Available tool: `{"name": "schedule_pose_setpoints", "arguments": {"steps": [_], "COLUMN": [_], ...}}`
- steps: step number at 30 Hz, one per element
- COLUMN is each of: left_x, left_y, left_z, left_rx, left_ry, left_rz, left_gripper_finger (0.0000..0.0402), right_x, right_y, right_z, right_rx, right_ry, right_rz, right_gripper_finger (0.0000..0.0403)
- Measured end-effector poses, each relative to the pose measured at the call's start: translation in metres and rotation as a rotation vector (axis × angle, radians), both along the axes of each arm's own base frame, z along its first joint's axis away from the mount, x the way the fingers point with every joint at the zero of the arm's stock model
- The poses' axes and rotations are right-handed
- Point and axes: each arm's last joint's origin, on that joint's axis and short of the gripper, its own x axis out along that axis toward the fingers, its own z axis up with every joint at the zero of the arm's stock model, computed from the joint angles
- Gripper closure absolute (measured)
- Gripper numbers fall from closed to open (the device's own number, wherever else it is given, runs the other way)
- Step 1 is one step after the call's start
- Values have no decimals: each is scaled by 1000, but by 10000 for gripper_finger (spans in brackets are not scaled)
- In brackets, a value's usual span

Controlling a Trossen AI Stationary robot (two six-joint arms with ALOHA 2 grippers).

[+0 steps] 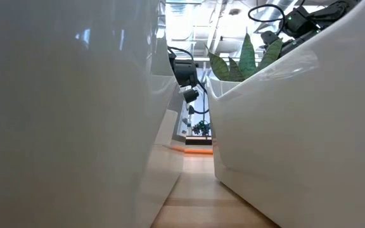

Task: Sort pens & pencils
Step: Put the pen into the left gray bin

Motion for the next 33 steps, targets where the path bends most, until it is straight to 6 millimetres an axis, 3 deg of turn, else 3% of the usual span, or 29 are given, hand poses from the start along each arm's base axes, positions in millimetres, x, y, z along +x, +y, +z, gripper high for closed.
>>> {"name": "schedule_pose_setpoints", "arguments": {"steps": [14,25,33], "left_x": [-1,6,0], "left_y": [2,6,10], "left_z": [1,17,32], "left_rx": [-1,11,77], "left_ry": [-2,3,131], "left_rz": [-15,-62,-100], "left_gripper_finger": [369,371,371], "right_x": [0,-1,-2], "right_y": [0,1,2], "right_z": [0,-2,-4], "right_rx": [0,18,29], "right_ry": [0,21,34], "right_rz": [0,2,4], "right_gripper_finger": [305,305,305]}}
